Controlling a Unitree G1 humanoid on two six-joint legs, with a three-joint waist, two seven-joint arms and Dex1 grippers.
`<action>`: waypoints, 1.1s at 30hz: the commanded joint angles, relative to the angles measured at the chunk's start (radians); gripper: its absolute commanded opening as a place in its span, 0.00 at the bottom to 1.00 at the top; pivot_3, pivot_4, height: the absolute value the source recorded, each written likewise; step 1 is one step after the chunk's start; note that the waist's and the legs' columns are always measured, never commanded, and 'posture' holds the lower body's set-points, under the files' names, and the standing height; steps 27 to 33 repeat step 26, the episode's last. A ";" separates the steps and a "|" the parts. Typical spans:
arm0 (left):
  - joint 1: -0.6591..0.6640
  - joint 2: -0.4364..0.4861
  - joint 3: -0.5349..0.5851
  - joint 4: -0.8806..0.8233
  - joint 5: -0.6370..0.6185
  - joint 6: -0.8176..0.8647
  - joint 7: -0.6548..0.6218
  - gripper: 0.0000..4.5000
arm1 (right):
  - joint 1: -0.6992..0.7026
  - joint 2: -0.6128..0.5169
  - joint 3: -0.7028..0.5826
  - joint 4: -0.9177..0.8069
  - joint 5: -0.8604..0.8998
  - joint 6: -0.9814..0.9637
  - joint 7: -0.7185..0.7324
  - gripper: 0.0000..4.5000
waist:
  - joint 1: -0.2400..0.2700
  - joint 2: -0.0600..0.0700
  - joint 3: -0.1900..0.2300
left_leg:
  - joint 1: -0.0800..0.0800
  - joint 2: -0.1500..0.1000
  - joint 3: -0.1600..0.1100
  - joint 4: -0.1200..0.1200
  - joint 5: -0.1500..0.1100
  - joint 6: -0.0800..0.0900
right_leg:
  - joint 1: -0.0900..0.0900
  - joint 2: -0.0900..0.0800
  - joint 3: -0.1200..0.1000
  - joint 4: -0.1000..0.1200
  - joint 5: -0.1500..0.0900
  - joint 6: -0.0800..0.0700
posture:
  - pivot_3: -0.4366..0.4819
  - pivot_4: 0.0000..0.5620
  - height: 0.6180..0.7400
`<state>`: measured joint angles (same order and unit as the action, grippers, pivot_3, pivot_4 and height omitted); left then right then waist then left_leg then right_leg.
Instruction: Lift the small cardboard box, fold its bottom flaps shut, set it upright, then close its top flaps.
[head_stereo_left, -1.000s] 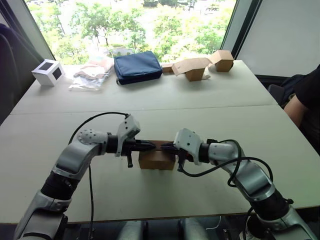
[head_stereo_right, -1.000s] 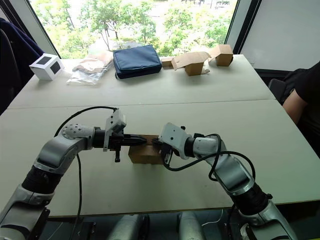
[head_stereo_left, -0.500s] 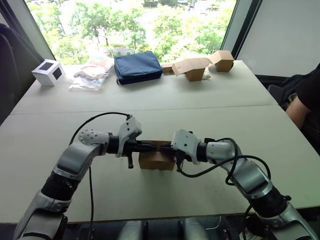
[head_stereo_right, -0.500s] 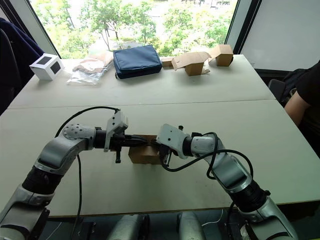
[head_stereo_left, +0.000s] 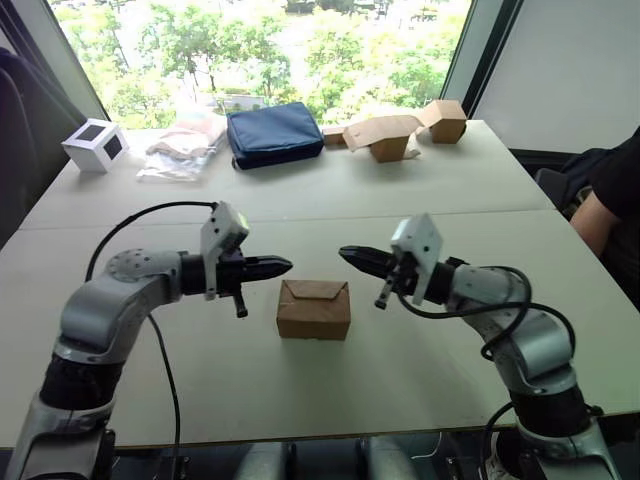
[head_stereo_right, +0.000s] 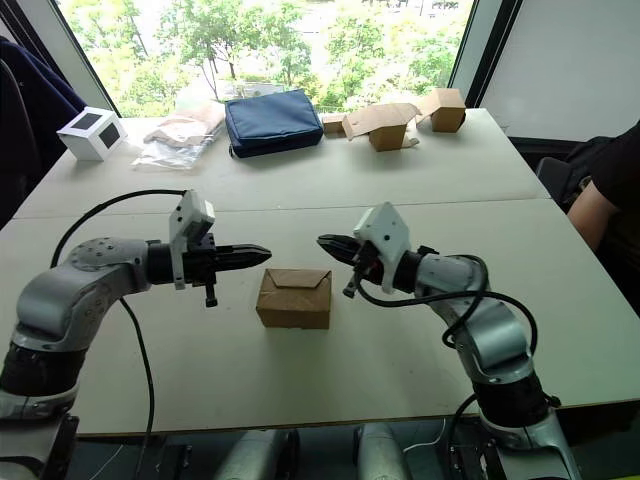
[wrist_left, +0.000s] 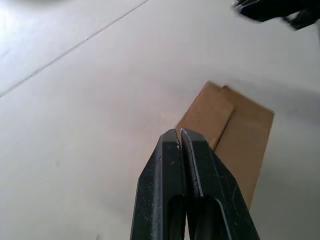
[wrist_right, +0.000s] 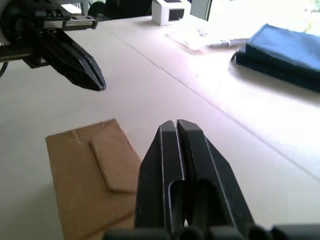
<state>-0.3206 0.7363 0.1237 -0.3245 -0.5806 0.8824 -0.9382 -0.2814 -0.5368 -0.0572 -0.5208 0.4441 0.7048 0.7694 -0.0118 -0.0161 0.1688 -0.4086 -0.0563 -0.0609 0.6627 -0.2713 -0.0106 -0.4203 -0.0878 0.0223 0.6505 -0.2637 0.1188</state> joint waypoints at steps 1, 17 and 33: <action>0.108 0.030 0.110 -0.060 -0.043 0.032 0.032 0.02 | 0.106 -0.074 -0.080 -0.084 0.073 0.044 0.032 0.00 | 0.001 0.000 0.000 | 0.000 0.000 0.000 0.000 0.000 0.000 | 0.000 0.000 0.000 0.000 0.000 0.000 | 0.48 0.27 1.00; 0.473 -0.008 0.227 -0.080 -0.096 -0.021 0.083 0.02 | 0.341 -0.149 -0.120 -0.059 0.097 0.011 0.017 0.00 | 0.007 0.000 0.000 | 0.000 0.000 0.000 0.000 -0.001 0.000 | 0.002 -0.005 0.000 -0.003 -0.001 -0.002 | 0.48 0.27 1.00; 0.461 -0.032 0.227 -0.076 -0.115 -0.032 0.116 0.02 | 0.298 -0.162 -0.095 0.000 0.087 -0.016 0.023 0.00 | 0.014 0.000 0.000 | 0.001 0.000 0.000 -0.001 -0.001 0.000 | 0.002 -0.005 -0.001 -0.003 -0.001 -0.002 | 0.48 0.27 1.00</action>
